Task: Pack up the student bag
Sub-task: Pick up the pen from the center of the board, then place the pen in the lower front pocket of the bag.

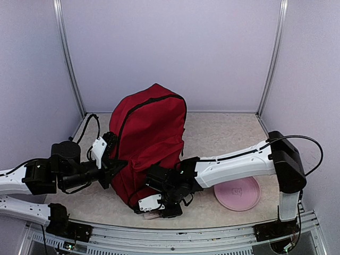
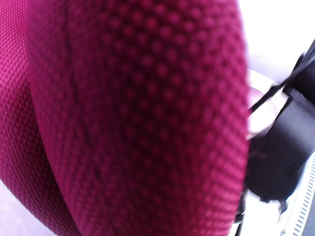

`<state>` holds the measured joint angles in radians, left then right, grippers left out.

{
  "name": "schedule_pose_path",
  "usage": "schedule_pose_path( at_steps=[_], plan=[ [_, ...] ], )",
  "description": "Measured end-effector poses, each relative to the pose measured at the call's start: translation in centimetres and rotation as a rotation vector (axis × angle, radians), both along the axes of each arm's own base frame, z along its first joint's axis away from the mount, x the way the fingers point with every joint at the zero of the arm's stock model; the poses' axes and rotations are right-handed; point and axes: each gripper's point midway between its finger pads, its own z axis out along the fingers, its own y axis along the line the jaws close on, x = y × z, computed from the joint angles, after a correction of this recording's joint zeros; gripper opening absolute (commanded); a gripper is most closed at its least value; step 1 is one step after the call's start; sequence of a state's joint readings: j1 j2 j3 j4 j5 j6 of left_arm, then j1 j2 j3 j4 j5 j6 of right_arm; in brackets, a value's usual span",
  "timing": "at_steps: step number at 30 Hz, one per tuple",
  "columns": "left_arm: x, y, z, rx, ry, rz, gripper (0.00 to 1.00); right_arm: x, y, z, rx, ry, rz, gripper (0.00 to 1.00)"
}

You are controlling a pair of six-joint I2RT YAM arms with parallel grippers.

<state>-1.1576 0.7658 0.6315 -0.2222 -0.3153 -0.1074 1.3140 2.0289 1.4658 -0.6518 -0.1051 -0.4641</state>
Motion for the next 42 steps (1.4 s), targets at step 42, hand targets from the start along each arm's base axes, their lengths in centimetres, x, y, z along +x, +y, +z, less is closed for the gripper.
schedule_pose_path(
  at_steps=[42],
  plan=[
    [0.0,-0.2,0.0,0.008,0.002,-0.006,0.00,12.3,1.3,15.9,0.303,-0.840,0.422,0.00]
  ],
)
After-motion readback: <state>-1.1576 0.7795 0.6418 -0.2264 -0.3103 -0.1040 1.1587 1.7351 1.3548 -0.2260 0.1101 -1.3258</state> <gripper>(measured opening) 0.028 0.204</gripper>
